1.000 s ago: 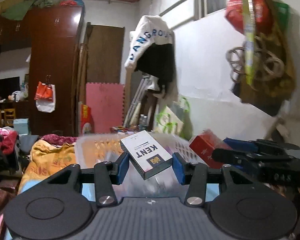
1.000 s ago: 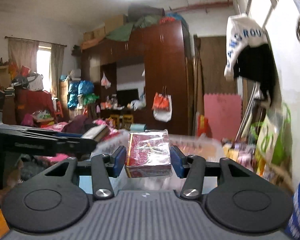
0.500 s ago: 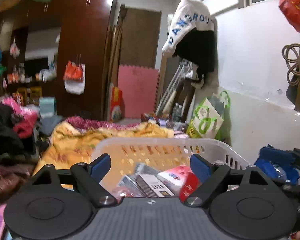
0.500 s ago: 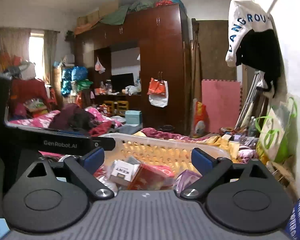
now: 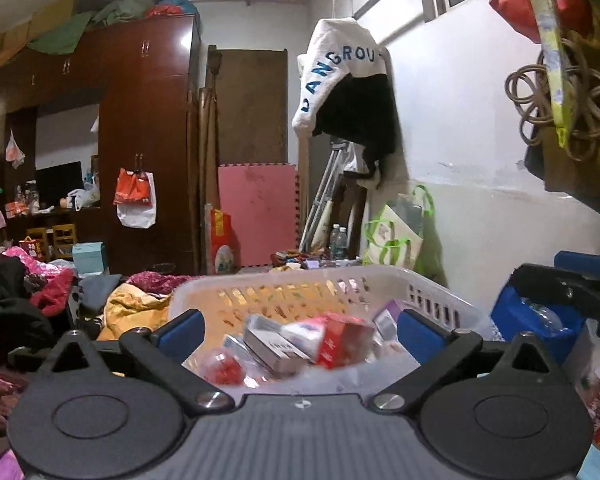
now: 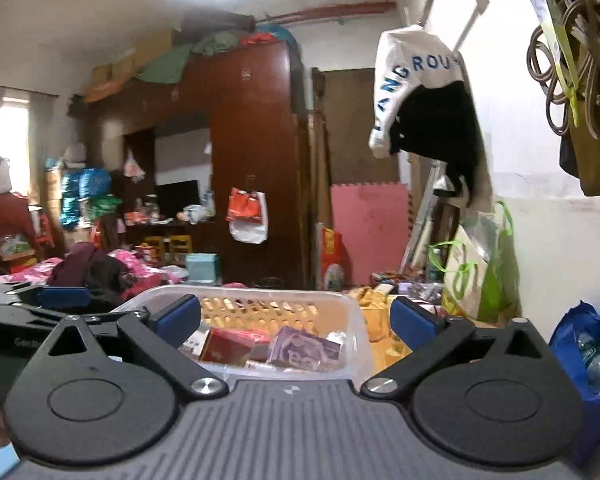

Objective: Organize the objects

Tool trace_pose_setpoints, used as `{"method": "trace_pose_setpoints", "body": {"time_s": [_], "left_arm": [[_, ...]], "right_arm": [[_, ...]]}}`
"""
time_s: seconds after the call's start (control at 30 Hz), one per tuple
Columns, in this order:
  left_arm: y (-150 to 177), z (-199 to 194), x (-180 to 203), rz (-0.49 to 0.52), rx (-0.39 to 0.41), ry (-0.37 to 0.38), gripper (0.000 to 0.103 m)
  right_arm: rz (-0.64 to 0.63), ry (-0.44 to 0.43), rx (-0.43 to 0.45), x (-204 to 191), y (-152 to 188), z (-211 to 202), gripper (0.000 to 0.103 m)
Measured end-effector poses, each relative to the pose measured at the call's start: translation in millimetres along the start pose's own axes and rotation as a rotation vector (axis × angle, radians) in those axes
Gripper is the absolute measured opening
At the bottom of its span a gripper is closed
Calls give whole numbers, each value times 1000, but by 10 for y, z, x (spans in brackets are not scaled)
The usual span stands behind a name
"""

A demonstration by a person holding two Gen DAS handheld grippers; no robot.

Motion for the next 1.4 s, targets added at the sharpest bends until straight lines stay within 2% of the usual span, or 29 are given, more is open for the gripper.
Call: {"method": "trace_pose_setpoints", "body": {"time_s": [0.1, 0.2, 0.37, 0.7, 0.93, 1.4], "left_arm": [[47, -74, 26, 5, -2, -8, 103], [95, -167, 58, 29, 1, -20, 103], [174, -294, 41, 30, -9, -8, 103], [306, -293, -16, 41, -41, -46, 103], [429, -279, 45, 49, -60, -28, 103], [500, -288, 125, 51, -70, -17, 103]], "right_arm": [[7, -34, -74, 58, 66, -29, 103], [-24, -31, -62, 82, 86, -98, 103], [-17, -45, -120, 37, 233, -104, 103], [-55, -61, -131, -118, 484, -201, 103], [-67, -68, -130, -168, 601, -242, 103], [-25, -82, -105, -119, 581, -329, 103]]}}
Point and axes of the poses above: each gripper's, at about its wrist camera, not at the fingertips, and z roughly the way its jaws point, x to its right, y to its underside, the point moved 10 cm from there along z, roughly the way its jaws point, and after that the axes turned 8 degrees about -x, right-handed, at the moved point
